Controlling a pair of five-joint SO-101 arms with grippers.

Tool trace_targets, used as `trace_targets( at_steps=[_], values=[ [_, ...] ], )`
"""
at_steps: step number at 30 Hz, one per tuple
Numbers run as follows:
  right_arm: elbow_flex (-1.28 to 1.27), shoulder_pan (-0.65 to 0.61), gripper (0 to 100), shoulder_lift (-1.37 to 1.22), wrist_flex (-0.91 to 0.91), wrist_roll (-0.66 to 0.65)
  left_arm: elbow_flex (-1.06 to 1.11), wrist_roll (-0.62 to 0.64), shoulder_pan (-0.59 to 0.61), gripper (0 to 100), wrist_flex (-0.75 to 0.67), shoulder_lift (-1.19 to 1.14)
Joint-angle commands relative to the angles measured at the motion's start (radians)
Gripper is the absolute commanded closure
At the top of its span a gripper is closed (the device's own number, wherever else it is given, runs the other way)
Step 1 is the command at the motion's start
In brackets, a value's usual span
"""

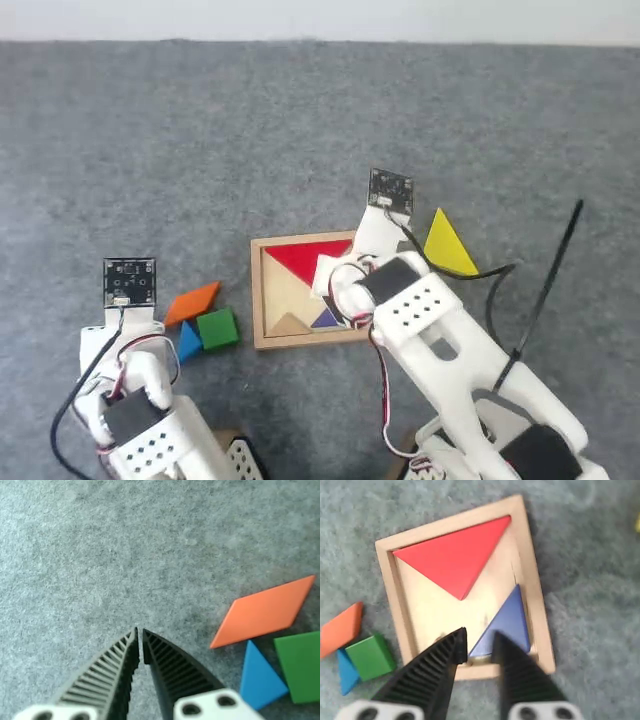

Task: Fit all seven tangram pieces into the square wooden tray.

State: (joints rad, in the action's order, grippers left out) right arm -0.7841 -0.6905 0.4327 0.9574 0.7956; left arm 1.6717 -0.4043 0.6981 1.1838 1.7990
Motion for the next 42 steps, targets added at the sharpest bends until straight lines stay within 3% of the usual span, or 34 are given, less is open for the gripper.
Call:
trace_targets(
  at_steps=[1, 6, 11, 21, 28, 34, 39, 42],
  values=[
    [-0.104, -0.013, 98.3, 0.05, -0.251, -0.126, -0.005, -0.008, 0.0, 99, -0.015, 0.023],
    [-0.249, -0.09, 99.1, 0.05, -0.509, -0.489, -0.005, -0.008, 0.002, 99, -0.014, 0.023],
    [-0.296, -0.125, 99.1, 0.048, -0.512, -0.683, -0.005, -0.008, 0.002, 99, -0.014, 0.023],
    [-0.175, -0.097, 99.1, 0.004, -0.255, -0.69, -0.005, -0.008, 0.002, 99, -0.014, 0.023],
    [-0.018, -0.062, 99.1, -0.176, -0.094, -0.825, -0.005, -0.008, 0.002, 99, -0.014, 0.023],
    [0.048, -0.059, 99.1, -0.171, 0.053, -0.91, -0.005, -0.008, 0.002, 99, -0.014, 0.023],
    [0.032, -0.056, 99.1, -0.093, 0.048, -0.919, -0.005, -0.008, 0.002, 99, -0.014, 0.023],
    [-0.021, -0.056, 99.1, -0.073, -0.056, -0.918, -0.005, -0.008, 0.002, 99, -0.014, 0.023]
  ],
)
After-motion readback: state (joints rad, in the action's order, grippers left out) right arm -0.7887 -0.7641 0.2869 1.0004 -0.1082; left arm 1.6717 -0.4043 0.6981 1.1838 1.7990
